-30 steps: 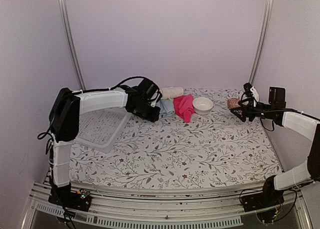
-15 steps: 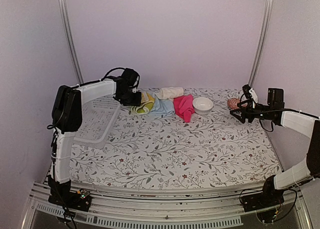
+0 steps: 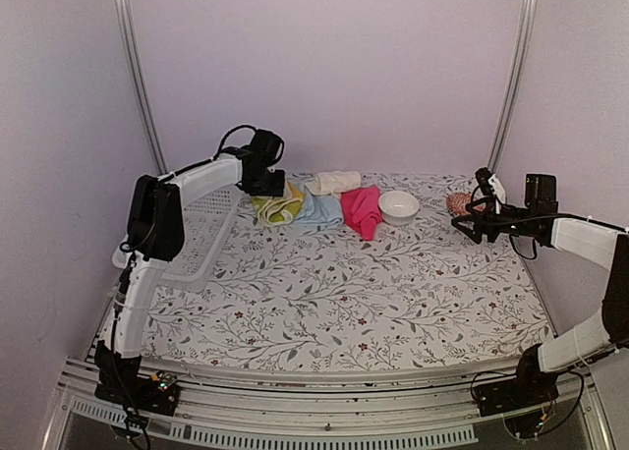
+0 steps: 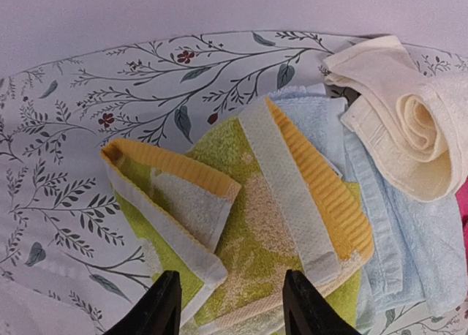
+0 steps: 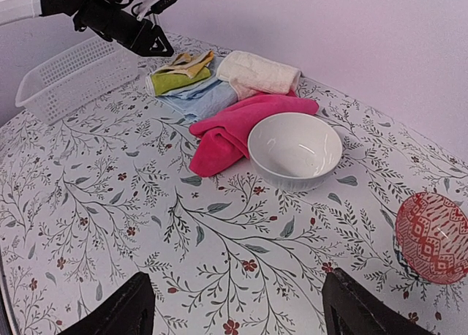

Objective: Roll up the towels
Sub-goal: Move the storage box to the corner of the board, then pick up the towel from the corner of the board.

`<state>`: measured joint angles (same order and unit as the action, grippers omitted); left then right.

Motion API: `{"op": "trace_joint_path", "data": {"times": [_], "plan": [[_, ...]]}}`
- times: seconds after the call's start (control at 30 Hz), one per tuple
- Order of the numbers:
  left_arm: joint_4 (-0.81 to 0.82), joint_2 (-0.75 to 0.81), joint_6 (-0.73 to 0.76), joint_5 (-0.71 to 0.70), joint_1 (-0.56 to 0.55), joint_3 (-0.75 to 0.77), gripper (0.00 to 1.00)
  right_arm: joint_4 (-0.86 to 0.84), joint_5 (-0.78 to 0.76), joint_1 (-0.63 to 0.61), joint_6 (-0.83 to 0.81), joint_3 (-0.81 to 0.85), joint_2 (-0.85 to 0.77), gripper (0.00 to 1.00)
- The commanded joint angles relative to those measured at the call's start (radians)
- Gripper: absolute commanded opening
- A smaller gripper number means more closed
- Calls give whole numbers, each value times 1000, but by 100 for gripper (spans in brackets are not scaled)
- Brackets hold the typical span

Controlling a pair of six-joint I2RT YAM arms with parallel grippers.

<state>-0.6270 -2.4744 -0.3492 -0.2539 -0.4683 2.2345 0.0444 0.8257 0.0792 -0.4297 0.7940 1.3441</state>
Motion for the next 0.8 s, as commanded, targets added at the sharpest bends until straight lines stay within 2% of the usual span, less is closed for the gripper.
{"op": "trace_joint_path", "data": {"times": [0.0,0.17,0.3,0.5,0.63,0.77], "plan": [[-14,-58,2,-26,11,52,51,12,13,4,-18,10,11,81],[6,-95,18,-28,16,78,51,17,16,4,-24,12,18,81],[12,-142,21,-42,20,132,45,34,25,3,-27,24,34,80],[51,-153,26,-67,20,142,24,42,26,3,-35,26,35,80],[67,-150,42,-79,20,152,0,45,31,4,-37,27,36,80],[90,-75,64,-81,14,158,0,46,33,4,-38,28,36,80]]}}
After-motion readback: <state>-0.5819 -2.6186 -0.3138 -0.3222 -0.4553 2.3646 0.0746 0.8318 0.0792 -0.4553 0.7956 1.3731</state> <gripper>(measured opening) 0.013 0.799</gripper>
